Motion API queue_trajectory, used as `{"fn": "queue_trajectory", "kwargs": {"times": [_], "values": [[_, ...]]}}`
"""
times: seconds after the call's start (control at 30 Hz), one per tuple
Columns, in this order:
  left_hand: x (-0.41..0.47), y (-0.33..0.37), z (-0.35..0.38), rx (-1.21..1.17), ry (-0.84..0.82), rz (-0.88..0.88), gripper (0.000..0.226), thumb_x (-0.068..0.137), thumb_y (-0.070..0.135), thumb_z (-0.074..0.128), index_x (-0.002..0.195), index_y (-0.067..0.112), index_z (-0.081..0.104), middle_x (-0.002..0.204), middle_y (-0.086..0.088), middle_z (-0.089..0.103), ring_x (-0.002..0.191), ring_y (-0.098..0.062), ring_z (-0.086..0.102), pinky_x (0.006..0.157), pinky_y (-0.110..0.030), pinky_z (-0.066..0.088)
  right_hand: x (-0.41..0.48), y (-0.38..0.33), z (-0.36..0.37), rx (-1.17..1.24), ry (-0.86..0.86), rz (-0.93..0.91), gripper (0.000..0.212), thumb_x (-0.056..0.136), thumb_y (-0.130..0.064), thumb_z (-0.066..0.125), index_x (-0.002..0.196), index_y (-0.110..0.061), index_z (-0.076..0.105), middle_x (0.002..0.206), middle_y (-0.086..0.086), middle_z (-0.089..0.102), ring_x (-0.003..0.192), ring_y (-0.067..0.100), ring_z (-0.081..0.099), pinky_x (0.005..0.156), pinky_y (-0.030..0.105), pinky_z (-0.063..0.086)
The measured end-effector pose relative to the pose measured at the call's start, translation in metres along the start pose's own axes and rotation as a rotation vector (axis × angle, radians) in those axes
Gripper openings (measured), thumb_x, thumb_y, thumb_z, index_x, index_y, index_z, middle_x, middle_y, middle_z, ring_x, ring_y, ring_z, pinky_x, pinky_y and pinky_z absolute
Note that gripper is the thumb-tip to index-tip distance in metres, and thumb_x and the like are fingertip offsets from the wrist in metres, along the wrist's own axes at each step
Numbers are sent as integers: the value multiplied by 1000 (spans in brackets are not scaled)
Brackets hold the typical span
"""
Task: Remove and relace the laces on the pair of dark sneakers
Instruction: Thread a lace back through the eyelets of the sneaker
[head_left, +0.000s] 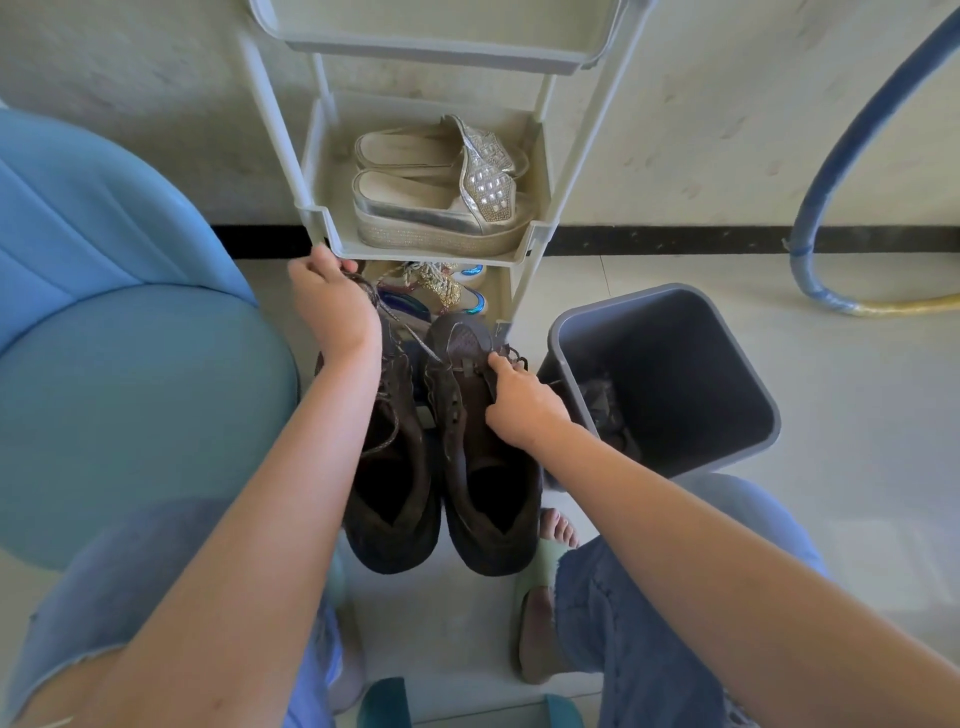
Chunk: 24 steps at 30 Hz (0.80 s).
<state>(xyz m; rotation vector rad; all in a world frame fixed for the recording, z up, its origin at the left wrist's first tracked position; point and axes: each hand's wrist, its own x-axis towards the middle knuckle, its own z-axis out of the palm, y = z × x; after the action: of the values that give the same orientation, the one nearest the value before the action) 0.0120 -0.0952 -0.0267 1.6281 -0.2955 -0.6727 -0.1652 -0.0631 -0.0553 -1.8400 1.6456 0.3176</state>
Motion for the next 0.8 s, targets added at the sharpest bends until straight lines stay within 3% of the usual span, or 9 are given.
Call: {"fn": "queue_trajectory", "kwargs": {"times": [0.1, 0.23, 0.37, 0.43, 0.5, 0.57, 0.67, 0.8], "values": [[3, -1, -1, 41, 78, 24, 32, 102, 23, 29, 71, 21, 34, 68, 8, 49, 56, -7, 44, 60, -21, 39, -1, 0, -4, 14, 33, 2, 52, 92, -7, 47, 142, -15, 37, 121, 15, 58, 102, 33, 61, 84, 42, 54], [9, 3, -1, -120, 148, -42, 36, 101, 17, 30, 65, 14, 35, 59, 1, 41, 38, -5, 37, 44, -20, 32, -2, -2, -3, -33, 79, 5, 49, 94, -5, 45, 142, -11, 38, 122, 16, 58, 106, 34, 60, 85, 41, 53], [13, 6, -5, -67, 144, -30, 33, 98, 18, 30, 66, 14, 34, 60, 1, 42, 42, -8, 38, 50, -24, 35, 0, -3, -4, -18, 74, -10, 46, 94, -11, 48, 139, -12, 43, 121, 14, 59, 106, 32, 60, 80, 38, 50], [15, 2, -8, 77, 34, -44, 30, 96, 22, 31, 67, 16, 37, 60, 2, 44, 49, -15, 40, 54, -29, 34, 2, -1, -11, 116, 20, -11, 39, 95, -31, 50, 129, -14, 55, 115, 9, 63, 103, 28, 60, 81, 34, 49], [10, 0, -9, 270, -107, -50, 25, 96, 24, 36, 75, 11, 42, 64, -1, 49, 54, -21, 46, 51, -29, 34, 8, 0, -19, 318, -14, -14, 45, 97, -48, 44, 116, -13, 65, 108, 8, 65, 102, 24, 59, 90, 34, 47], [-3, -2, -9, 548, -220, 52, 17, 93, 26, 46, 92, 9, 45, 79, -6, 57, 69, -27, 54, 59, -32, 39, 17, 4, -23, 318, 67, -51, 35, 99, -39, 45, 106, -15, 70, 119, 9, 55, 116, 25, 47, 103, 37, 38], [-19, -5, -7, 882, -324, 230, 34, 89, 24, 59, 115, 9, 42, 93, -4, 55, 80, -25, 55, 66, -34, 39, 28, 10, -20, 175, 114, -94, 12, 93, -23, 58, 102, -21, 67, 132, 7, 33, 126, 28, 26, 108, 40, 25], [-21, -18, -7, 1245, -582, 315, 21, 90, 18, 59, 110, 25, 60, 113, -4, 58, 100, -27, 58, 75, -34, 45, 36, 9, -16, 163, 77, -127, 7, 89, -25, 65, 95, -23, 64, 130, 6, 32, 124, 28, 26, 108, 42, 26]]}}
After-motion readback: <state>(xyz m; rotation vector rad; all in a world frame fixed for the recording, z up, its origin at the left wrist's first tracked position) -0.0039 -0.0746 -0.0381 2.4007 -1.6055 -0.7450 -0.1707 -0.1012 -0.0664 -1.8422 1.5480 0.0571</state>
